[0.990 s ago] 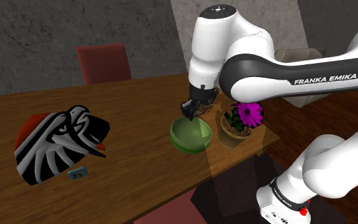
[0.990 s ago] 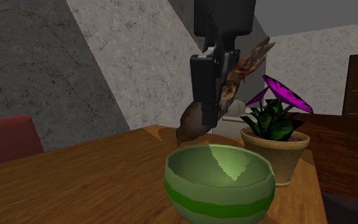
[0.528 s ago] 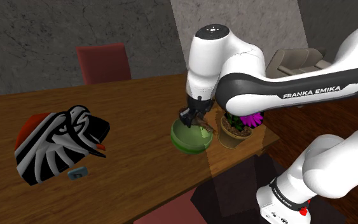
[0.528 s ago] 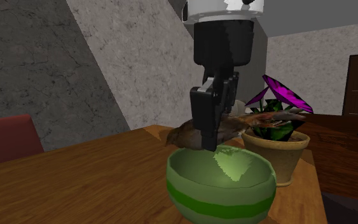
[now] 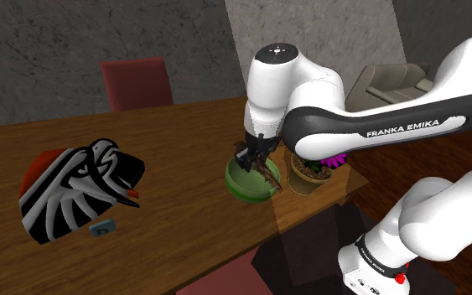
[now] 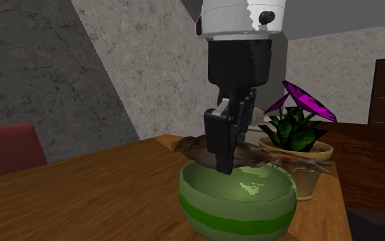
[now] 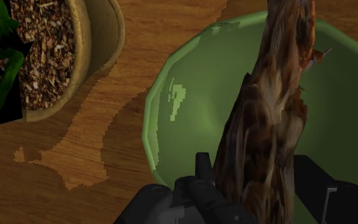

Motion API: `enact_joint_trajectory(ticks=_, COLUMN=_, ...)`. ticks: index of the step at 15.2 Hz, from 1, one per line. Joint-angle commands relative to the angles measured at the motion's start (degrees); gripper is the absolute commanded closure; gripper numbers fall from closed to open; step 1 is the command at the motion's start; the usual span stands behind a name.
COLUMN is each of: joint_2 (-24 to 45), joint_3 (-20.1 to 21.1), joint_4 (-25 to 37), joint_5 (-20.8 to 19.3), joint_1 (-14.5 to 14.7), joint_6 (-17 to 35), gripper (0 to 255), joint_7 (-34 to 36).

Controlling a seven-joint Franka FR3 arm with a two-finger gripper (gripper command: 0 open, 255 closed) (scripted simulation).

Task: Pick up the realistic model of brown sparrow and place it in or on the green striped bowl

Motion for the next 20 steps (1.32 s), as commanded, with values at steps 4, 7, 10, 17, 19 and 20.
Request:
enact_joint_trajectory(ticks=4, joint_2=-0.01, joint_3=0.00, joint_4=-0.01, joint_5=0.00, joint_1=0.00, joint_6=0.02, gripper=0, joint_7=0.00)
enact_joint_trajectory(ticks=7, joint_2=-0.01, joint_3=0.00, joint_4=-0.01, joint_5=0.00, joint_1=0.00, joint_6=0.02, gripper=0, joint_7=0.01)
enact_joint_trajectory(ticks=10, joint_2=-0.97, joint_3=0.00, joint_4=3.04, joint_5=0.71, joint_1=0.37, joint_6=-3.90, gripper=0, joint_7=-0.47)
enact_joint_trajectory(ticks=17, joint_2=-1.53, joint_3=0.07, joint_4=6.01, joint_5=1.15, joint_1=0.61, joint_6=-7.37, gripper=0, joint_7=-0.75)
enact_joint_trajectory(ticks=19, joint_2=-1.53, joint_3=0.07, joint_4=6.01, joint_5=1.15, joint_1=0.61, joint_6=-7.37, gripper=0, joint_7=-0.75)
enact_joint_trajectory(ticks=20, joint_2=-1.53, joint_3=0.07, joint_4=6.01, joint_5=1.15, joint_1=0.61, joint_6=-7.37, gripper=0, joint_7=-0.75)
